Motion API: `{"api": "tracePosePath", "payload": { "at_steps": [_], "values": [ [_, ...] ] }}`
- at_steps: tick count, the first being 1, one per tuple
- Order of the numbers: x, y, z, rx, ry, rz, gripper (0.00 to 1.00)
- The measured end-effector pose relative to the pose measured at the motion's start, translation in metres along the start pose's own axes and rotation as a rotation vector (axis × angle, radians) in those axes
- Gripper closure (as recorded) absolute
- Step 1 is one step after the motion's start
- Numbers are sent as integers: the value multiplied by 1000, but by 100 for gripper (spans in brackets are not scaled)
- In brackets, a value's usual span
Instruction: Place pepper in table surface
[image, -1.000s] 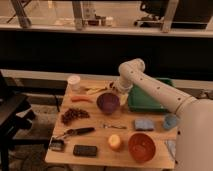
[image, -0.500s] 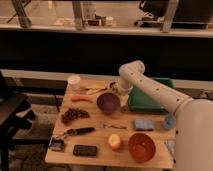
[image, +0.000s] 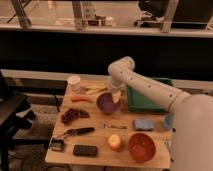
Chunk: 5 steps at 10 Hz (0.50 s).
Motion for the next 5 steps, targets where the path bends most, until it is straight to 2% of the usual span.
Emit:
{"api": "tracePosePath", "payload": {
  "at_steps": [2, 5],
  "values": [
    [-33, -12, -2, 8, -41, -55, 20],
    [-72, -21, -10, 16, -148, -78, 20]
  ]
}}
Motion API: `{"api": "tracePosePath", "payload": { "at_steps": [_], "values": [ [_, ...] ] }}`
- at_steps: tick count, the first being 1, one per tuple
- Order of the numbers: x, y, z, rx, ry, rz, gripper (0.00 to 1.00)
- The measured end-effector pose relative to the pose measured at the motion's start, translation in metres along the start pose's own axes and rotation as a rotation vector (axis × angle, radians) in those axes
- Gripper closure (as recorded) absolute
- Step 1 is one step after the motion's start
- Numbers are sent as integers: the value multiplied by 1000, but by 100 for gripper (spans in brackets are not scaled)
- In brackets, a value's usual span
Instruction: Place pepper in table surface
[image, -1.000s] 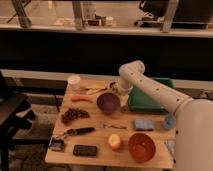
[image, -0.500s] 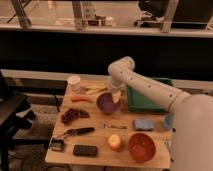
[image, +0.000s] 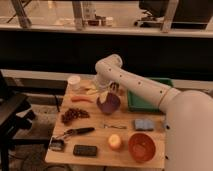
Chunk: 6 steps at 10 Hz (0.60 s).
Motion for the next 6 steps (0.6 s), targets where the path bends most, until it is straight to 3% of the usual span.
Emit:
{"api": "tracePosePath", "payload": {
  "at_steps": [2, 5, 6],
  "values": [
    [-24, -6, 3, -5, -100, 3, 20],
    [-63, -18, 24, -15, -200, -34, 20],
    [-69, -19, 29, -11, -209, -51, 20]
  ]
}}
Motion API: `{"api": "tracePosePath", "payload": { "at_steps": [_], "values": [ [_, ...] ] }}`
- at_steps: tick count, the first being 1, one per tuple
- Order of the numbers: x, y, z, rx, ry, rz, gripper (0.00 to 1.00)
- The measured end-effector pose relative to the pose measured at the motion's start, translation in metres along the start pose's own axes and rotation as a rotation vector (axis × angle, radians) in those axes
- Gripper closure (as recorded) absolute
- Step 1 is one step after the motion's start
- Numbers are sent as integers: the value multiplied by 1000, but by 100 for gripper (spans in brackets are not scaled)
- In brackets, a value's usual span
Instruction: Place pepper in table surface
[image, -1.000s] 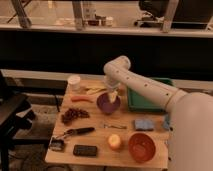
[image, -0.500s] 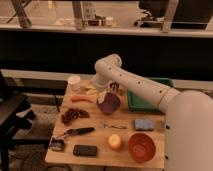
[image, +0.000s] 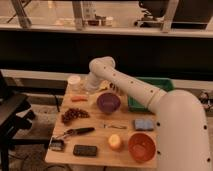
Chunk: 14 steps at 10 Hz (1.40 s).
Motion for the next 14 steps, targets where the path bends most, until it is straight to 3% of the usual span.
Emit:
{"api": "tracePosePath", "payload": {
  "at_steps": [3, 6, 14],
  "values": [
    [-9, -8, 36, -12, -35, -33, 20],
    [3, -12, 62, -26, -55, -35, 20],
    [49, -23, 97, -28, -33, -19, 20]
  ]
}}
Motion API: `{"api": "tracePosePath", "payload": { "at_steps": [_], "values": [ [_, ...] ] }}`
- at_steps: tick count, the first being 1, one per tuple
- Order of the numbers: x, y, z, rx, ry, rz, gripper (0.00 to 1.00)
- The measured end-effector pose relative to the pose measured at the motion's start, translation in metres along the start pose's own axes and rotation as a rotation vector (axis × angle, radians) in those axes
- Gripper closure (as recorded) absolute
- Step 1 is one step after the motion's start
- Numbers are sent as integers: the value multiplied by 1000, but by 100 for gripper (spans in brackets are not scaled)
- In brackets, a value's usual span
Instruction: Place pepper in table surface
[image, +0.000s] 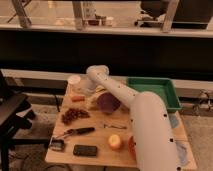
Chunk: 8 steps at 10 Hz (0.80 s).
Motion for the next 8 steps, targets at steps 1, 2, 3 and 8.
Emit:
{"api": "tracePosePath", "payload": {
  "at_steps": [1, 2, 3, 8],
  "values": [
    [4, -1, 0, -1, 4, 5, 20],
    [11, -2, -1, 6, 8, 14, 20],
    [16, -4, -3, 14, 11, 22, 20],
    [37, -17, -13, 37, 17, 45, 24]
  ]
}}
